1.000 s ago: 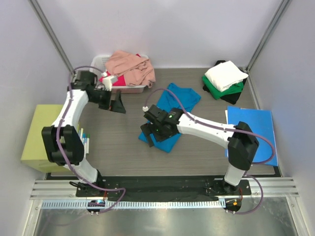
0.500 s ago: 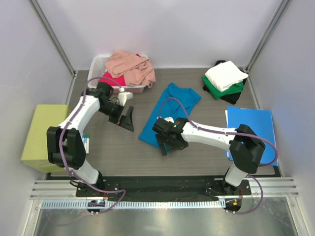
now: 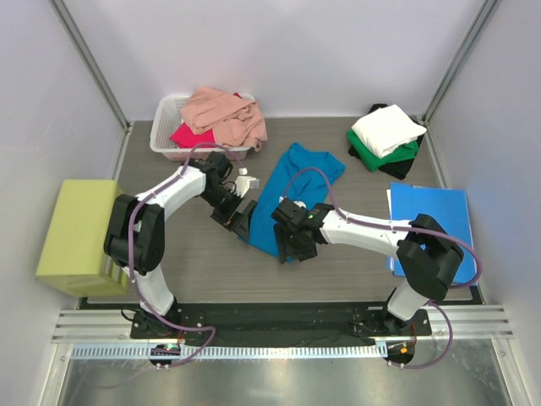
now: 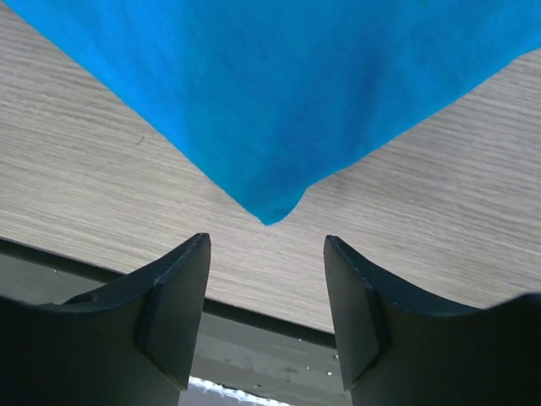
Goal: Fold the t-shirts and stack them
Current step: Fold the tshirt
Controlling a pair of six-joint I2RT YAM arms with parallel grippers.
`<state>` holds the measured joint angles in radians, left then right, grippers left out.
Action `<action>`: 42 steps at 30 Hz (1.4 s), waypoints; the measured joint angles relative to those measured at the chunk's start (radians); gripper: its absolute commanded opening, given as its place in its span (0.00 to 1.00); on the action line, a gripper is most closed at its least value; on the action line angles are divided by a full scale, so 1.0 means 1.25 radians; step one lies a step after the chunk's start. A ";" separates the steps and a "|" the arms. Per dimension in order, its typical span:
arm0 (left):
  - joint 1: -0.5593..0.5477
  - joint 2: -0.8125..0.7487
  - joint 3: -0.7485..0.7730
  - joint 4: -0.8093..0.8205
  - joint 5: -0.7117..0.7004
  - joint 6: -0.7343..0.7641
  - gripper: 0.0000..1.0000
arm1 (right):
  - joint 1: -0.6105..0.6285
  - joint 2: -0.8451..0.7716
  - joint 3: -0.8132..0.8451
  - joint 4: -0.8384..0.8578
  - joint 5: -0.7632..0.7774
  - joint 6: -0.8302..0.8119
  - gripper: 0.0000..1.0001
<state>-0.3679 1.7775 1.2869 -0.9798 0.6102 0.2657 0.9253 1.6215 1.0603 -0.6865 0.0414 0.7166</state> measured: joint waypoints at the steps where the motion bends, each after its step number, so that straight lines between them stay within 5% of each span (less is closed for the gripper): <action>1: -0.003 0.007 -0.003 0.008 -0.004 -0.004 0.93 | -0.005 0.000 -0.006 0.009 -0.005 0.001 0.59; 9: -0.036 0.021 -0.026 0.087 -0.066 -0.043 0.84 | -0.024 0.002 -0.023 0.049 -0.048 0.002 0.54; 13: -0.058 0.028 -0.032 0.120 -0.105 -0.061 0.70 | -0.031 0.005 -0.031 0.067 -0.062 0.002 0.50; 22: -0.065 0.070 -0.032 0.165 -0.165 -0.061 0.65 | -0.041 0.022 -0.046 0.090 -0.082 0.001 0.45; 31: -0.065 0.085 -0.034 0.177 -0.165 -0.065 0.42 | -0.046 0.022 -0.067 0.098 -0.091 0.001 0.36; 42: -0.065 0.090 -0.034 0.176 -0.159 -0.066 0.39 | -0.049 0.022 -0.072 0.107 -0.098 0.001 0.35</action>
<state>-0.4496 1.8896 1.2449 -0.7593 0.4118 0.1837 0.8642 1.6493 0.9707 -0.5529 -0.0811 0.7174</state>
